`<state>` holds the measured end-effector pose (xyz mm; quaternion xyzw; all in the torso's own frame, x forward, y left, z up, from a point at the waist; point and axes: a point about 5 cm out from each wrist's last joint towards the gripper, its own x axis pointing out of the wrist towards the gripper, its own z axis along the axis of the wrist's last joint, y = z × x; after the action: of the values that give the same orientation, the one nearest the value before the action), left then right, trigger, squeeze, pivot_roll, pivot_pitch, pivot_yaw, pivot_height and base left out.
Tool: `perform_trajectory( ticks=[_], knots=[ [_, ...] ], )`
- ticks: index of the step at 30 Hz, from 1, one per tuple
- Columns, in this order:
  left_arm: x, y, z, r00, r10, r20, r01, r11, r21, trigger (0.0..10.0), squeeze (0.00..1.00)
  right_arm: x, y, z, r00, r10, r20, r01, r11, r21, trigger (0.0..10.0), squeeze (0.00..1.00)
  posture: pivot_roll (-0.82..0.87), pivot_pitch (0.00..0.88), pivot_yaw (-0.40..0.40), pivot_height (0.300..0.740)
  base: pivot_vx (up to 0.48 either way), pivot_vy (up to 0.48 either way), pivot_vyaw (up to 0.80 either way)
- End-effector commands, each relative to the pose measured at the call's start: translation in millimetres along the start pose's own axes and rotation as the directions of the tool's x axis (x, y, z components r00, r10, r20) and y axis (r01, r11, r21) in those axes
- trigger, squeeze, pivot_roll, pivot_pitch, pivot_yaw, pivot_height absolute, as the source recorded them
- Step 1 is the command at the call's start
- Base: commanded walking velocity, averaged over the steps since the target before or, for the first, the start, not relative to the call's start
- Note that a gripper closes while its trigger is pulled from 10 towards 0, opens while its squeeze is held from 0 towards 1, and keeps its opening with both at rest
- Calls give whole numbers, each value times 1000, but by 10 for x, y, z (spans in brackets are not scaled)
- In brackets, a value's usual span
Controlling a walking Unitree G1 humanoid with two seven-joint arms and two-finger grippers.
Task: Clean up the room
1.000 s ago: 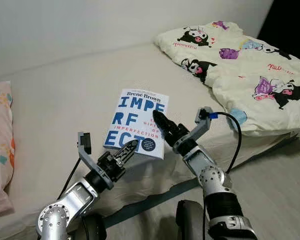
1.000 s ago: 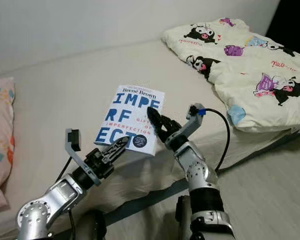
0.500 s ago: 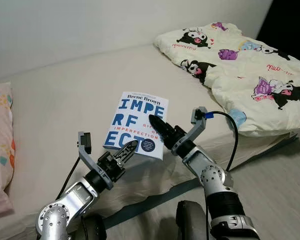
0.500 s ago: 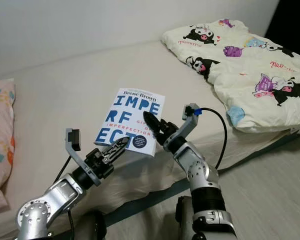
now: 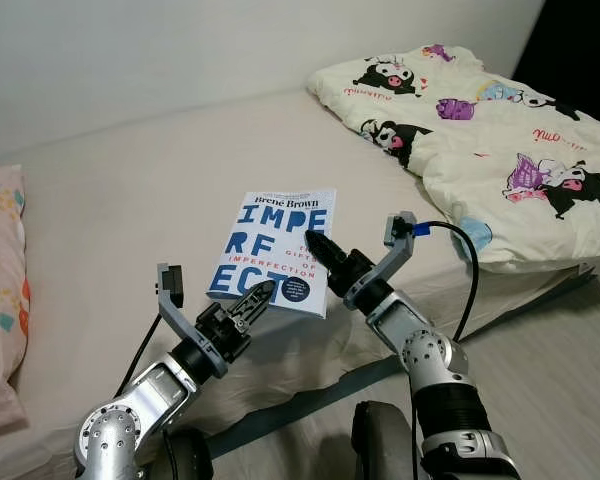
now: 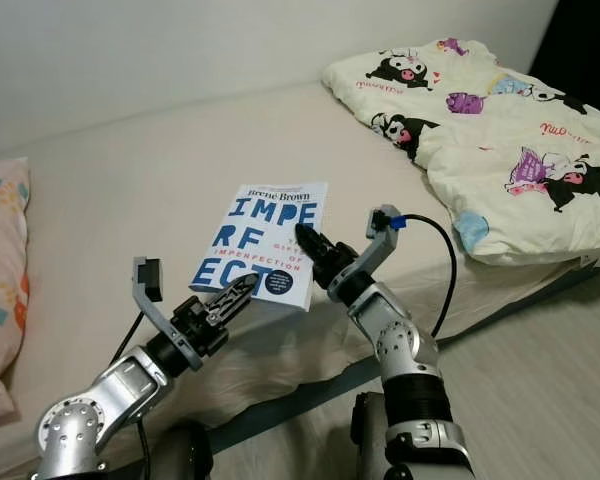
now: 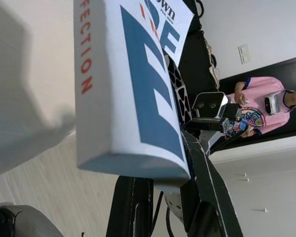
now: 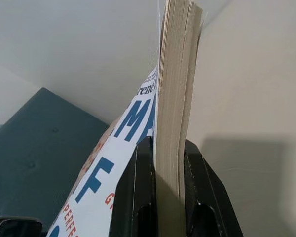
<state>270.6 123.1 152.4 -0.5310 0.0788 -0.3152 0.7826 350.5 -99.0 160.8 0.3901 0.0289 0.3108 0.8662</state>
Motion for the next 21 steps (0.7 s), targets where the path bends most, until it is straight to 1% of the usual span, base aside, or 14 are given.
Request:
perform_trajectory(
  ticks=[1,5,9,10,11,13,14,21],
  knots=[
    [57,-72,18,999,-39,7,39,999,9,0,0,29,38,-60,1000,18,-15,-17,999,32,0,0,-61,136,14,558,0,0,0],
    [64,-71,23,999,-39,8,39,999,12,0,0,29,37,-31,1000,19,1,-19,999,43,0,0,-61,136,14,558,0,0,0],
    [81,-74,29,999,-40,18,40,999,4,0,0,28,27,-30,1000,3,-7,-3,1000,16,0,0,-61,136,14,558,0,0,0],
    [80,-76,31,999,-42,20,42,999,2,0,0,28,22,-36,1000,-5,-11,5,1000,4,4745,0,-62,138,15,558,0,0,0],
    [79,-77,33,999,-44,21,44,999,1,0,0,28,22,-42,1000,-8,-13,8,1000,0,8588,0,-62,138,15,558,0,0,0],
    [79,-77,33,999,-44,21,44,999,1,0,0,28,22,-42,1000,-8,-13,8,1000,0,8588,0,-62,138,15,558,0,0,0],
    [79,-80,32,999,-48,17,48,999,2,0,0,27,19,-51,1000,-13,-16,12,1000,-8,10000,0,-62,138,15,558,0,0,0],
    [86,-90,62,998,-58,32,58,998,-9,0,0,33,23,-78,999,-20,-29,19,1000,-20,10000,0,-60,139,16,558,0,0,0]
  ],
)
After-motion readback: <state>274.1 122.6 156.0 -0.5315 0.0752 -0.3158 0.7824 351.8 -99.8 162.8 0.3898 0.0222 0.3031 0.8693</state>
